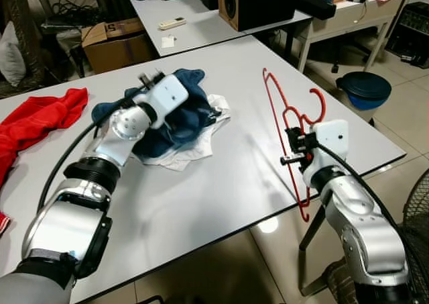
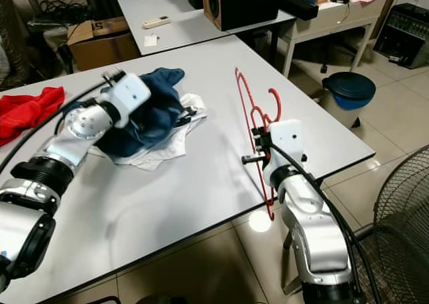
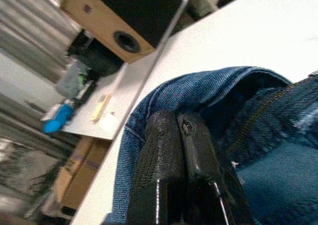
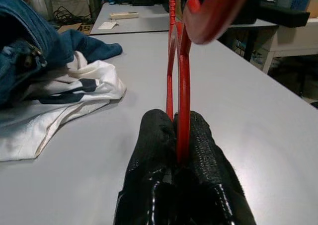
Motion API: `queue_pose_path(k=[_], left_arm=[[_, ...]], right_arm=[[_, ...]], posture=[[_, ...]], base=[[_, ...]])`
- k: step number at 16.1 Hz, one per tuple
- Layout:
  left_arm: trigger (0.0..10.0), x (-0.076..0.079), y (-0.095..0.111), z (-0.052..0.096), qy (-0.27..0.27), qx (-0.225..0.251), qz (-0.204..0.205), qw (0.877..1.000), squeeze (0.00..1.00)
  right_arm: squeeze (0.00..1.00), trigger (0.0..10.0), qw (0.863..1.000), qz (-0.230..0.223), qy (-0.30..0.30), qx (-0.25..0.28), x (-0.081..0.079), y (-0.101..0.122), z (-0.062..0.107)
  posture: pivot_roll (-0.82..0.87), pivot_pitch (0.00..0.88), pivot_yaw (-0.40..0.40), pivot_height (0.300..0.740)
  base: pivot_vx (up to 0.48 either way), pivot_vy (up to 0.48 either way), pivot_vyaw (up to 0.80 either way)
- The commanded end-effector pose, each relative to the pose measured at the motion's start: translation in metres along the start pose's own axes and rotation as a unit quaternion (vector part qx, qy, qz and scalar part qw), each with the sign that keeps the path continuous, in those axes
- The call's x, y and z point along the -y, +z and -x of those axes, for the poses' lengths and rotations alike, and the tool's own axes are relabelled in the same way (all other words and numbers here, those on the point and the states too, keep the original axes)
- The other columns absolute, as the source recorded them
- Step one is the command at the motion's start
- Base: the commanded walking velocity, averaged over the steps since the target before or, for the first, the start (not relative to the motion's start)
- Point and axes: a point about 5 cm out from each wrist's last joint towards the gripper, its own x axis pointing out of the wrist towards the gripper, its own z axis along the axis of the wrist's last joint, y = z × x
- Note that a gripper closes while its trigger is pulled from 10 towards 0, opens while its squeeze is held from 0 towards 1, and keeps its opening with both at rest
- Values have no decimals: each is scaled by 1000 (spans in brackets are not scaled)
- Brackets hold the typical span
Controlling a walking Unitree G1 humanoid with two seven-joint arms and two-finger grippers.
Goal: Hang hanger
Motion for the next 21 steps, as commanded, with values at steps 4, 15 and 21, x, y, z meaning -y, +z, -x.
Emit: queue_pose_path(k=[4, 15, 21], left_arm=[[0, -1, 3, 1, -13, 10, -7, 1000, 0], [10000, 68, -24, 7, -164, -56, -18, 985, 1000], [10000, 64, -27, 6, -136, -70, -104, 983, 1000]], right_arm=[[0, 10000, 1000, 1, 14, 10, -3, 3, -7], [0, 10000, 1000, -5, -9, 10, -3, -1, 3], [0, 10000, 1000, -2, -9, 13, -2, 2, 1]], posture=[[-48, 0, 95, 740], [-109, 0, 160, 740], [-104, 0, 152, 740]], base=[[0, 0, 0], [0, 0, 0], [0, 0, 0]])
